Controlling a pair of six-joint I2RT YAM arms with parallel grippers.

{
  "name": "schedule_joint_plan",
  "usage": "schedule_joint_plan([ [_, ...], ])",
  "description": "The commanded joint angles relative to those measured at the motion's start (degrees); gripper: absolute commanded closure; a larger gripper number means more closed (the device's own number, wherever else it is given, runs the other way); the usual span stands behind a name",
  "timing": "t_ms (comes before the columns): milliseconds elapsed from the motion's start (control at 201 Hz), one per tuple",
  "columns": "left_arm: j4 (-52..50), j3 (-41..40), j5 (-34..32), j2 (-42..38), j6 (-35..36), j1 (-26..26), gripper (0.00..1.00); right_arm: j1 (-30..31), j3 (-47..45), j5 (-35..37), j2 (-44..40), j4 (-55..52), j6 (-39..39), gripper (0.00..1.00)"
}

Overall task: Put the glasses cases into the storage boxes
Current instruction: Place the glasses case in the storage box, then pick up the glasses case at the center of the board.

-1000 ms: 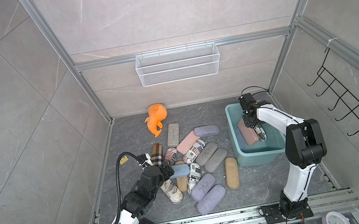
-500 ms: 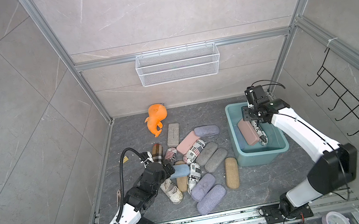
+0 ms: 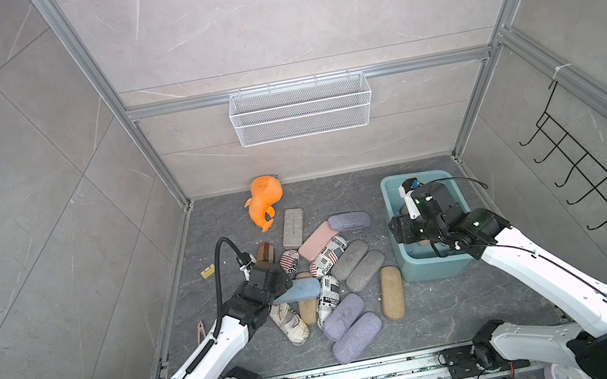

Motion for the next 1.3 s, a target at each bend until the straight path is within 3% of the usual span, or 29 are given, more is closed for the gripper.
schedule_joint_plan([
  [0,-3.6,7.7,-6.1,4.5,2.8,1.4,0.06,0.4,-1.4,-4.6,-2.8,3.5,2.3,0.28],
  [130,-3.1,11.5,-5.1,10.8,7.4,5.5,0.05,0.4,-0.6,-5.5,-1.8,5.1,2.2,0.27],
  [269,-2.4,15.6,6.1,16.4,10.2,10.5,0.05,0.5,1.1,-7.2,-0.3,6.5,2.3,0.27],
  [444,-7.8,21.7,11.3,26.1,13.2,12.7,0.08,0.7,1.8,-8.7,0.0,6.7,2.9,0.26],
  [678,-8.9,24.1,13.6,34.4,15.8,12.9,0.08,1.1,0.7,-9.1,0.0,6.9,3.1,0.26],
  [1291,-6.6,20.7,11.6,36.0,14.7,13.3,0.12,3.3,1.3,-8.0,3.6,7.9,4.3,0.28],
])
